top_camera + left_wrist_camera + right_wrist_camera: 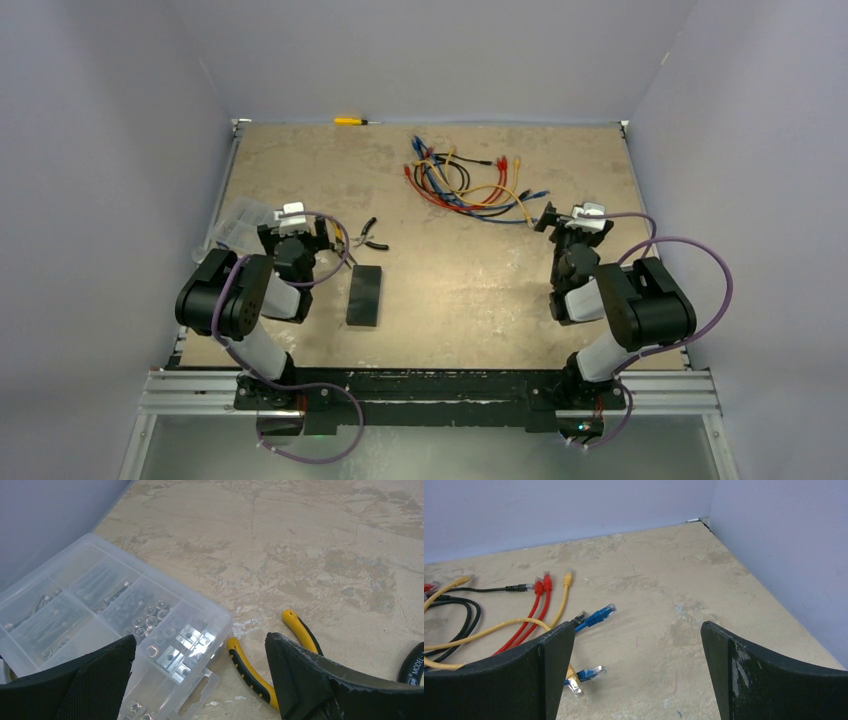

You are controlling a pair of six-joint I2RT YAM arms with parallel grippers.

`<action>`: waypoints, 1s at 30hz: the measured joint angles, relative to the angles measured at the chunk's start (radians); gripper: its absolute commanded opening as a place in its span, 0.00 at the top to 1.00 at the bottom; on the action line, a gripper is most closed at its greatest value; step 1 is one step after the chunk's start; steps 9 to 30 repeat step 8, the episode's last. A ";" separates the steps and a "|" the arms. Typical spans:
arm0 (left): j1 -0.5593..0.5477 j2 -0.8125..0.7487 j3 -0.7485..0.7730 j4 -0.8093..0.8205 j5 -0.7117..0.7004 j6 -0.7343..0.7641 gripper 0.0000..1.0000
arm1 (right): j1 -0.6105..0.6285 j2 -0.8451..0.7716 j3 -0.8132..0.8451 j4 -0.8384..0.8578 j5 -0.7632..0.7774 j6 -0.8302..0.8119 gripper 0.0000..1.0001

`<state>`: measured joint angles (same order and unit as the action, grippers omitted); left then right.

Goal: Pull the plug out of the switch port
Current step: Reset both arms

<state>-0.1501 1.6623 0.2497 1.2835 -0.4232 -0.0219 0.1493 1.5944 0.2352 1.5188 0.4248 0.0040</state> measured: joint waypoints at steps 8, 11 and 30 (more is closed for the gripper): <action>0.000 0.000 0.001 -0.008 0.000 0.000 0.01 | 0.000 0.000 0.000 0.000 0.000 0.000 0.01; 0.000 0.000 0.001 -0.008 0.000 0.000 0.01 | 0.000 0.000 0.000 0.000 0.000 0.000 0.01; 0.000 0.000 0.001 -0.008 0.000 0.000 0.01 | 0.000 0.000 0.000 0.000 0.000 0.000 0.01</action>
